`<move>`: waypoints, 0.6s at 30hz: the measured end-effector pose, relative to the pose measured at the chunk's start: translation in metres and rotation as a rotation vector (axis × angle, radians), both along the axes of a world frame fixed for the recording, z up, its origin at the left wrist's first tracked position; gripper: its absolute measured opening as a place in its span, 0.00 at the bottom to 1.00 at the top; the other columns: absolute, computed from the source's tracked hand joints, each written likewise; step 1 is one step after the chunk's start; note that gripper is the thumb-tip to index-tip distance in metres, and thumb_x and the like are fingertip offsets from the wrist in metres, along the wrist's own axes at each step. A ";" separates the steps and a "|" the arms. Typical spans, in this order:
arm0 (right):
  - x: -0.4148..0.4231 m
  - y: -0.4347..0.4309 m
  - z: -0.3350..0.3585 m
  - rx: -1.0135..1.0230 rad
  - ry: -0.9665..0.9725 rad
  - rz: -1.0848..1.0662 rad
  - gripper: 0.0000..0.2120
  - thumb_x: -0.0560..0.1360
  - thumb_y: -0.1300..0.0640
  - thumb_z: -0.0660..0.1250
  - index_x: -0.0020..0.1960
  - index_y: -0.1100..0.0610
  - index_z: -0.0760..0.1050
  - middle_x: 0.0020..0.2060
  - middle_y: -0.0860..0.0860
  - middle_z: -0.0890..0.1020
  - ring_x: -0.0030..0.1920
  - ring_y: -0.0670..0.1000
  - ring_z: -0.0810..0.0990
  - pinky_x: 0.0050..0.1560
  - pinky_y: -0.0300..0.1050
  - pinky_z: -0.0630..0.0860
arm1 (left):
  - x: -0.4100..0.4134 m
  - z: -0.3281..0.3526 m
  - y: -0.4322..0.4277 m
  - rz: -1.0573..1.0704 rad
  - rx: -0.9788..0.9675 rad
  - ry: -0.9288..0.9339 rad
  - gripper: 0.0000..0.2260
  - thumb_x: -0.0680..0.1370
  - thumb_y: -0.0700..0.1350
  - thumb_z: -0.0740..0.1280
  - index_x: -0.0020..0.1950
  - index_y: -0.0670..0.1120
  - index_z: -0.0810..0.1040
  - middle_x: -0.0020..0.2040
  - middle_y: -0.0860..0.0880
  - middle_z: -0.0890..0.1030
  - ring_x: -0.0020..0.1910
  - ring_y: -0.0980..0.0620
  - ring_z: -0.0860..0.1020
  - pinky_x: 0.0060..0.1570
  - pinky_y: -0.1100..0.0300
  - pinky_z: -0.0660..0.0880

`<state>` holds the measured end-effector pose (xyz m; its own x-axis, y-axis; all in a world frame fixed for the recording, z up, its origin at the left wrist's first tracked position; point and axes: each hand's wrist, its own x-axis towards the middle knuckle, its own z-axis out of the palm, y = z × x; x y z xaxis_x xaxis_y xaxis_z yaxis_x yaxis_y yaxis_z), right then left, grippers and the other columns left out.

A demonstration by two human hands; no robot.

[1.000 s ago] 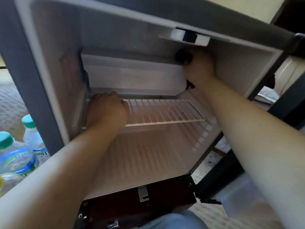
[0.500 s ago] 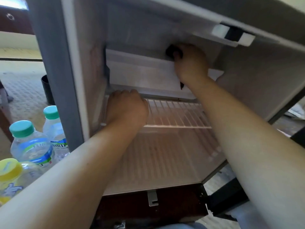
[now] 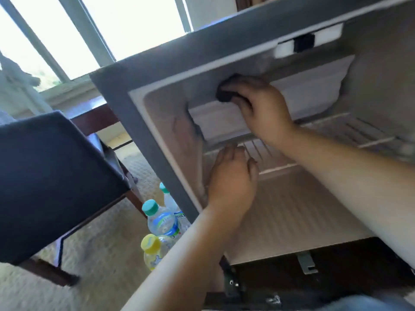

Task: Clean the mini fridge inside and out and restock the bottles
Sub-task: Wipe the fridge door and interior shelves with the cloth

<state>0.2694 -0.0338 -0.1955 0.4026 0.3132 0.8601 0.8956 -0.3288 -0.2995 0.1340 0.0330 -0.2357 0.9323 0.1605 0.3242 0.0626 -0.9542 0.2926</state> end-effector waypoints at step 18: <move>-0.067 0.076 0.047 0.627 0.993 0.560 0.18 0.82 0.53 0.59 0.69 0.59 0.71 0.65 0.55 0.76 0.66 0.54 0.72 0.64 0.42 0.67 | -0.040 0.005 0.015 0.073 0.615 0.235 0.22 0.73 0.51 0.68 0.63 0.40 0.77 0.61 0.42 0.78 0.65 0.43 0.72 0.63 0.54 0.70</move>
<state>0.2025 0.0418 -0.1485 0.8942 0.3002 0.3322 0.1733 0.4519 -0.8750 0.0945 0.0477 -0.2307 0.9831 0.0768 0.1660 0.1292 -0.9340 -0.3331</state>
